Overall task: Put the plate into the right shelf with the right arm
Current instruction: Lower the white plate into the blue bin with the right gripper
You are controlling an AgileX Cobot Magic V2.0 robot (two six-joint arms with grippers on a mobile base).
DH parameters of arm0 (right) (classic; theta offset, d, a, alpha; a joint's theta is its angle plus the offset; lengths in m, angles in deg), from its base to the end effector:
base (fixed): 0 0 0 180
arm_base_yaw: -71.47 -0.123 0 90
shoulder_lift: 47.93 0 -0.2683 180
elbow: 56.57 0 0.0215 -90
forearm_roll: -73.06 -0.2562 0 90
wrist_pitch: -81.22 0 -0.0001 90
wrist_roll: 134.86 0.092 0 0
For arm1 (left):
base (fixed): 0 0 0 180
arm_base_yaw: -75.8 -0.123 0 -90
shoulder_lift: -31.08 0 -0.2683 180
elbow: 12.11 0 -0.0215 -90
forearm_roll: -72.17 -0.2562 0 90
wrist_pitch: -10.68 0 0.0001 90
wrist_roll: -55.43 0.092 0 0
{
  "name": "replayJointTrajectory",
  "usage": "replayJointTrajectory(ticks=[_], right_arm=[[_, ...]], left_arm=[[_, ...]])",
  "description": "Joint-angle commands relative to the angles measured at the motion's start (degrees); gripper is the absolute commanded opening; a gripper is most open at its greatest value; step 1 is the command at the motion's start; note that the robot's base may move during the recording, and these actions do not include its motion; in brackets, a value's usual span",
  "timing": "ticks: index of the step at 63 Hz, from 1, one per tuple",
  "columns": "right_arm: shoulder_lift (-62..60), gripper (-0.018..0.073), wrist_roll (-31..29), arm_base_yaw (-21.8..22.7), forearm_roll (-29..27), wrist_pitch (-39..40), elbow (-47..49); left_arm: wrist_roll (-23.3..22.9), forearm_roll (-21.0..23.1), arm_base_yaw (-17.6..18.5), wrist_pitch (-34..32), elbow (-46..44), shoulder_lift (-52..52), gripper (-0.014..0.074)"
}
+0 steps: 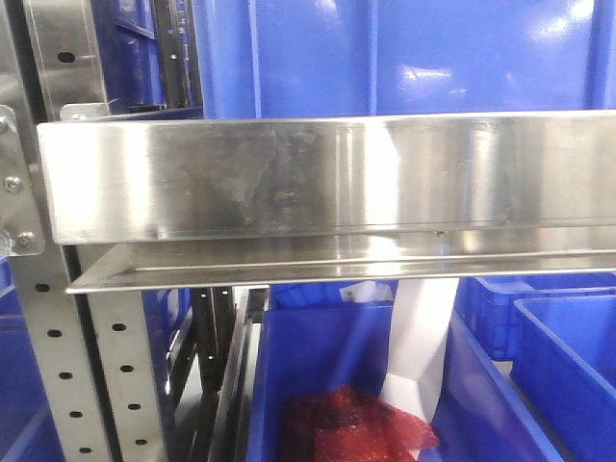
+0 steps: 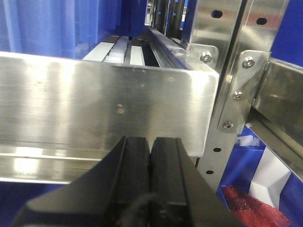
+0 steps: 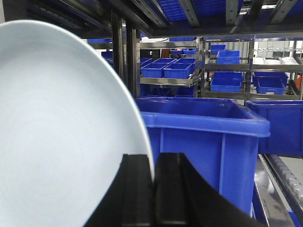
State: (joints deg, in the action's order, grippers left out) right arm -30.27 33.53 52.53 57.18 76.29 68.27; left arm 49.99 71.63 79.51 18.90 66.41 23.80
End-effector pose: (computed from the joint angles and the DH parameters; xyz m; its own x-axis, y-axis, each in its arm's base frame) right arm 0.0680 0.0256 0.3203 0.1777 0.1387 -0.9743 -0.3602 0.9305 0.0667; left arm 0.0794 -0.0050 0.1907 -0.0751 -0.0808 -0.9939 0.0572 0.9947 -0.0852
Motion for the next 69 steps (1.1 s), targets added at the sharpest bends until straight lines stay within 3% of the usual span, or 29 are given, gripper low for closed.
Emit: replayJointTrajectory(ticks=[1,33,40,48,69], right_arm=[[0.6,0.0056,-0.3,0.1,0.0,5.3,1.8],[0.6,0.0056,-0.3,0.1,0.0,5.5,1.8],[1.2,0.0056,0.3,0.1,-0.7,12.3,2.3],[4.3,0.0056,1.3,0.1,-2.5,15.7,7.8],[30.4,0.0056,1.3,0.1,-2.5,10.8,31.4]], left_arm=[[-0.3,0.1,0.4,-4.8,0.6,0.2,-0.0047],[-0.3,0.1,0.4,-4.8,0.6,0.2,-0.0047],[-0.3,0.1,0.4,-4.8,0.6,0.2,-0.0047],[-0.3,0.1,0.4,-4.8,0.6,0.2,-0.0047],[-0.3,0.1,0.4,-4.8,0.6,0.2,-0.0047]])
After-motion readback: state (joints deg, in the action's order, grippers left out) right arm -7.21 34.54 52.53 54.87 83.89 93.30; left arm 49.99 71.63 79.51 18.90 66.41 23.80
